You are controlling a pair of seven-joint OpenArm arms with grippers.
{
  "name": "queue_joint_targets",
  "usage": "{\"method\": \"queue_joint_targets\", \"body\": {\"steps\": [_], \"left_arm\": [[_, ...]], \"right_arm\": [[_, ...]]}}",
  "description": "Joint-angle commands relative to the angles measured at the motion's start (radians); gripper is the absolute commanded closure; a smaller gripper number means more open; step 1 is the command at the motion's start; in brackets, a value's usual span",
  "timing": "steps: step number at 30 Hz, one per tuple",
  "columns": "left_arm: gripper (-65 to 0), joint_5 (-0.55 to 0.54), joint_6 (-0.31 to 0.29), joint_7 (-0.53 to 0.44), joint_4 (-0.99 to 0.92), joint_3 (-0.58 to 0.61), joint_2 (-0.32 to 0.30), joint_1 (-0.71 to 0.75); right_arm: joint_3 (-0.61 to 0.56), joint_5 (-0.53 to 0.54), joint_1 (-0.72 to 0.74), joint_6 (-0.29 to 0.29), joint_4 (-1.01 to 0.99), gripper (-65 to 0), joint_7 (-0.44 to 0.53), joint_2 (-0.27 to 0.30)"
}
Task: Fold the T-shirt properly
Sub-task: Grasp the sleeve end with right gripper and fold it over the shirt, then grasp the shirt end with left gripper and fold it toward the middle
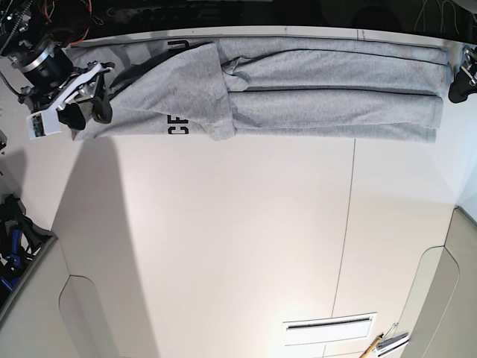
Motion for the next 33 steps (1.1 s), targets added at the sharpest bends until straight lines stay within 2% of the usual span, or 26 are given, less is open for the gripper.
{"method": "queue_joint_targets", "body": {"steps": [1, 8, 13, 18, 19, 20, 24, 25, 30, 33], "left_arm": [[-36.8, -0.001, -0.008, 0.005, 0.008, 0.01, -0.013, 0.001], [-36.8, -0.037, -0.008, 0.031, 0.01, 0.111, -0.01, 0.001], [-36.8, -0.099, -0.008, 0.107, 0.01, 0.113, -0.01, 0.001], [-36.7, -0.109, -0.008, 0.112, 0.01, 0.113, -0.01, 0.001], [-35.3, -0.109, -0.008, 0.108, 0.01, 0.113, -0.01, -0.002], [-31.2, -0.109, -0.008, 0.105, 0.01, 0.113, -0.011, -0.002], [-2.2, -0.112, -0.008, 0.07, 0.011, 0.113, -0.011, -0.003], [0.0, -0.123, -0.008, 0.071, 0.015, 0.113, -0.01, -0.005], [0.0, -0.194, -0.008, 0.08, 0.1, 0.099, -0.01, -0.004], [0.0, -0.194, -0.008, 0.141, 0.206, 0.089, -0.008, -0.004]], "right_arm": [[0.014, 0.015, 0.002, 0.0, 0.016, -30.8, 0.023, 0.003], [0.025, 0.014, 0.002, -0.001, -0.013, -30.8, 0.023, 0.004], [0.025, 0.015, 0.002, -0.001, -0.05, -30.8, 0.023, 0.004], [0.025, 0.015, 0.002, -0.001, -0.059, -30.8, 0.024, 0.003], [0.025, 0.015, 0.002, -0.001, -0.059, -30.8, 0.024, 0.003], [0.025, 0.015, 0.002, -0.001, -0.059, -30.8, 0.024, 0.003], [0.025, 0.015, 0.002, -0.001, -0.059, -30.8, 0.024, 0.003], [0.025, 0.014, 0.002, -0.001, -0.059, -30.8, 0.024, 0.003], [0.025, 0.014, 0.001, -0.003, -0.059, -30.8, 0.023, 0.003], [0.025, 0.009, 0.0, -0.009, -0.059, -30.8, 0.023, 0.003]]}}
